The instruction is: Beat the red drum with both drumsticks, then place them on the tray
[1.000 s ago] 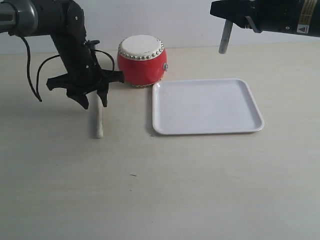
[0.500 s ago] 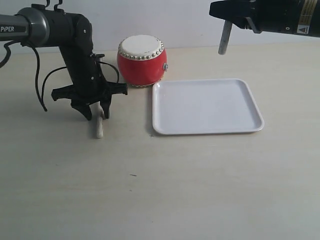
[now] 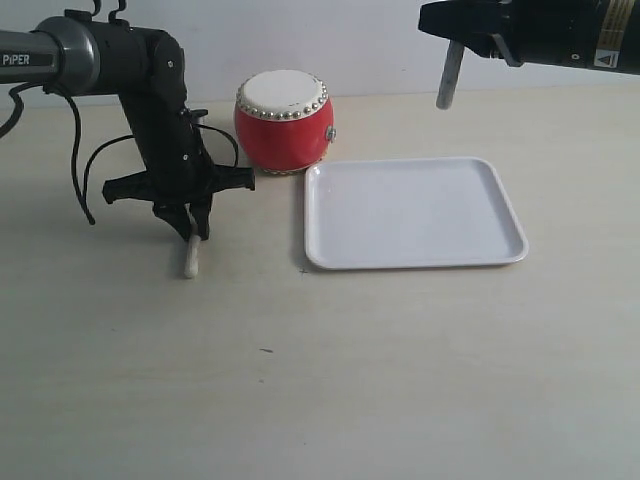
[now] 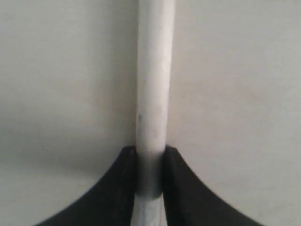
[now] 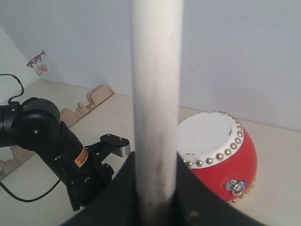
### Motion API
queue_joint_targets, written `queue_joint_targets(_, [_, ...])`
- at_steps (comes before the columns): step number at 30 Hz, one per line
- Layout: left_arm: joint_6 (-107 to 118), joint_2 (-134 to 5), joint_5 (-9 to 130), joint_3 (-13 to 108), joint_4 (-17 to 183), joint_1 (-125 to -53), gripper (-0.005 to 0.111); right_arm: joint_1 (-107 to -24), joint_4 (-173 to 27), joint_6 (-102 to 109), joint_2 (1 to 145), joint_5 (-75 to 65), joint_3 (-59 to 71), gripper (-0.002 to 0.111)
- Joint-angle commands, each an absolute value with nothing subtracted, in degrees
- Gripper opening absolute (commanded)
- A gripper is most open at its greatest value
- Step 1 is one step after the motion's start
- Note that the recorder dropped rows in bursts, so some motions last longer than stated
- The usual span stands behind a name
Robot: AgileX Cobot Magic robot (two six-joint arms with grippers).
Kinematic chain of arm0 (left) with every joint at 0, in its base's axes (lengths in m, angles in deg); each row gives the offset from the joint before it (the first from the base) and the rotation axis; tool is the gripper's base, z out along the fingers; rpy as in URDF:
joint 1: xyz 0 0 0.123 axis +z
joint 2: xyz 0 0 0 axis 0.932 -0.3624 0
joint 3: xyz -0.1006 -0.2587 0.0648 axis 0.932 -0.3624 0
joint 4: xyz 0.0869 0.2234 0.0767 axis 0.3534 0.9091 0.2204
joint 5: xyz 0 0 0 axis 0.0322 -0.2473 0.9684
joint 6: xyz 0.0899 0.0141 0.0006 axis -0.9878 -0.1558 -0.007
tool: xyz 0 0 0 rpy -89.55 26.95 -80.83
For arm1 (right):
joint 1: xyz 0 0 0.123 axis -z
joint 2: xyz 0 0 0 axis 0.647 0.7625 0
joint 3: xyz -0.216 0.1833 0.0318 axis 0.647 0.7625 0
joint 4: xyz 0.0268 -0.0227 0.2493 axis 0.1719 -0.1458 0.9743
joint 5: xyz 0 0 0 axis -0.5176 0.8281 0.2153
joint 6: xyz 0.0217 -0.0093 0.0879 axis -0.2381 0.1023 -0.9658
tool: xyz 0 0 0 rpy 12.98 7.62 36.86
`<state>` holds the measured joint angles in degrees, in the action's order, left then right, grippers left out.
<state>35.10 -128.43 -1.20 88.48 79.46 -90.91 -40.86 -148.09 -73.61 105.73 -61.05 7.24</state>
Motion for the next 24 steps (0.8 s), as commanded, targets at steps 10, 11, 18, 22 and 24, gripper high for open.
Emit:
queue_joint_targets(10, [27.05, -123.14, -5.37, 88.38, 80.15, -89.49, 0.0, -40.65, -149.27, -75.94, 105.31, -60.48, 6.67, 0.0])
queue_joint_targets(11, [25.88, -122.05, -5.37, 88.38, 80.28, -89.18, 0.0, -40.65, -150.39, -77.63, 105.31, -59.03, 6.67, 0.0])
queue_joint_targets(18, [17.26, -115.17, -7.07, 88.38, 90.02, -88.7, 0.0, -40.65, -172.7, -104.73, 104.59, -44.81, 0.45, 0.0])
queue_joint_targets(22, [16.86, -113.92, -6.94, 88.38, 97.77, -88.7, 0.0, -40.8, -172.7, -107.83, 104.59, -45.59, -2.93, 0.0])
queue_joint_targets(24, [14.52, -113.91, -7.17, 88.49, 101.2, -88.7, 0.0, -41.33, -172.7, -108.68, 104.59, -44.69, -5.28, 0.0])
